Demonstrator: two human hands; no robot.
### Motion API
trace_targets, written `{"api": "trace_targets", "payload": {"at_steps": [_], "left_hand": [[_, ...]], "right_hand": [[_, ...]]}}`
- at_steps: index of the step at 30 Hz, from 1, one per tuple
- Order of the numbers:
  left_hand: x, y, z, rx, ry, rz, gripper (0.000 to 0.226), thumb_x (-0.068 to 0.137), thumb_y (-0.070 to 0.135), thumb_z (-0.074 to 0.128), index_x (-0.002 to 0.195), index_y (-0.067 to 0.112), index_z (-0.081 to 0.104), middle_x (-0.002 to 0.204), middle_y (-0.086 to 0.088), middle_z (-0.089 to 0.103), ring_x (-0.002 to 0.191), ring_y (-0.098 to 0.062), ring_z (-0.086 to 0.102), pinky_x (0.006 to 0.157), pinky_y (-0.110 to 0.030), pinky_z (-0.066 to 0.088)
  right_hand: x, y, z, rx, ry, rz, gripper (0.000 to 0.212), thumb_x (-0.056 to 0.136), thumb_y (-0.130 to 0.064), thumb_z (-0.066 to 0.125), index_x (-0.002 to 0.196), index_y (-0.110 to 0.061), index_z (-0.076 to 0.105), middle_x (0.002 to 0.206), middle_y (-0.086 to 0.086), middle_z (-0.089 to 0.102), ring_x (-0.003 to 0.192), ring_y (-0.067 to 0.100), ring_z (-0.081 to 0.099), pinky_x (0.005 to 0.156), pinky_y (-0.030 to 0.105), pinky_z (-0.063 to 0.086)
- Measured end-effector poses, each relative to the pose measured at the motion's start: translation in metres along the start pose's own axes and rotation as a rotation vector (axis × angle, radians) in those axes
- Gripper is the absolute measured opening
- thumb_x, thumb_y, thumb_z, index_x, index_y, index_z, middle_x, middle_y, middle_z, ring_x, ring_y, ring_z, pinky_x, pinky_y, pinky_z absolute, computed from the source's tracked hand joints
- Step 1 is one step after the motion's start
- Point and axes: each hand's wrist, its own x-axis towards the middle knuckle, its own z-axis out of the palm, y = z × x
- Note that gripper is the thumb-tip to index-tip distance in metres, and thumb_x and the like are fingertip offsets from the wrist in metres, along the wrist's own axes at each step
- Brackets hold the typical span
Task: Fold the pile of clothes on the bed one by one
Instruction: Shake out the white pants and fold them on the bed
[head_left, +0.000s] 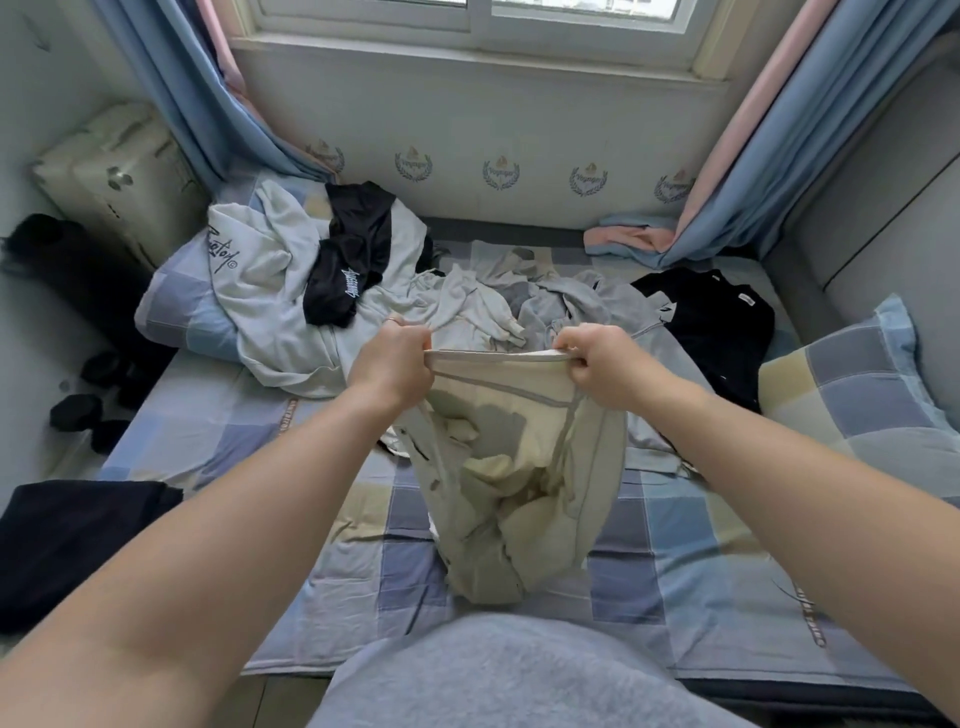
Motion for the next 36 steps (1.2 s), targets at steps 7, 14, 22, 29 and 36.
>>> {"api": "trace_targets", "payload": {"at_steps": [7,14,22,29,36], "left_hand": [[0.012,-0.018,-0.004,0.069,-0.021,-0.154,0.019,0.087,0.007,0.046,0.087,0.015,0.063,0.098,-0.013,0.065,0.089,-0.034,0.058,0.069,-0.035,0.042],[0.009,-0.069,-0.006,0.083,-0.054,-0.376,0.015,0.09,0.004,0.05,0.09,0.008,0.064,0.097,-0.018,0.064,0.088,-0.035,0.056,0.071,-0.036,0.043],[-0.021,-0.101,0.014,0.008,-0.118,-0.516,0.01,0.087,0.006,0.053,0.081,0.012,0.06,0.096,-0.019,0.063,0.082,-0.032,0.051,0.07,-0.033,0.042],[-0.037,-0.122,0.023,0.0,-0.028,-0.67,0.019,0.091,0.007,0.052,0.11,0.009,0.054,0.119,-0.021,0.055,0.1,-0.041,0.057,0.082,-0.041,0.044],[-0.033,-0.093,0.032,-1.062,-0.106,-1.107,0.038,0.102,-0.001,0.021,0.095,0.011,0.057,0.069,-0.007,0.058,0.035,-0.014,0.059,0.06,-0.035,0.057]], "right_hand": [[-0.002,0.024,0.008,-0.351,0.013,0.207,0.027,0.087,0.001,0.051,0.074,-0.022,0.049,0.093,0.008,0.059,0.076,0.03,0.052,0.065,0.033,0.04],[-0.024,0.081,0.005,-0.448,0.088,0.431,0.015,0.093,-0.006,0.046,0.096,-0.02,0.051,0.1,0.006,0.05,0.09,0.033,0.053,0.07,0.037,0.037],[-0.029,0.099,0.019,0.032,0.203,0.625,0.032,0.087,0.007,0.039,0.099,-0.015,0.06,0.1,0.018,0.058,0.085,0.035,0.052,0.069,0.036,0.041],[-0.035,0.114,0.021,0.056,0.197,0.659,0.034,0.08,0.008,0.046,0.081,-0.018,0.068,0.091,0.016,0.064,0.087,0.035,0.054,0.068,0.034,0.04],[-0.038,0.123,0.043,0.372,0.128,0.82,0.041,0.088,0.009,0.036,0.078,-0.015,0.068,0.074,0.014,0.061,0.057,0.03,0.061,0.049,0.03,0.053]]}}
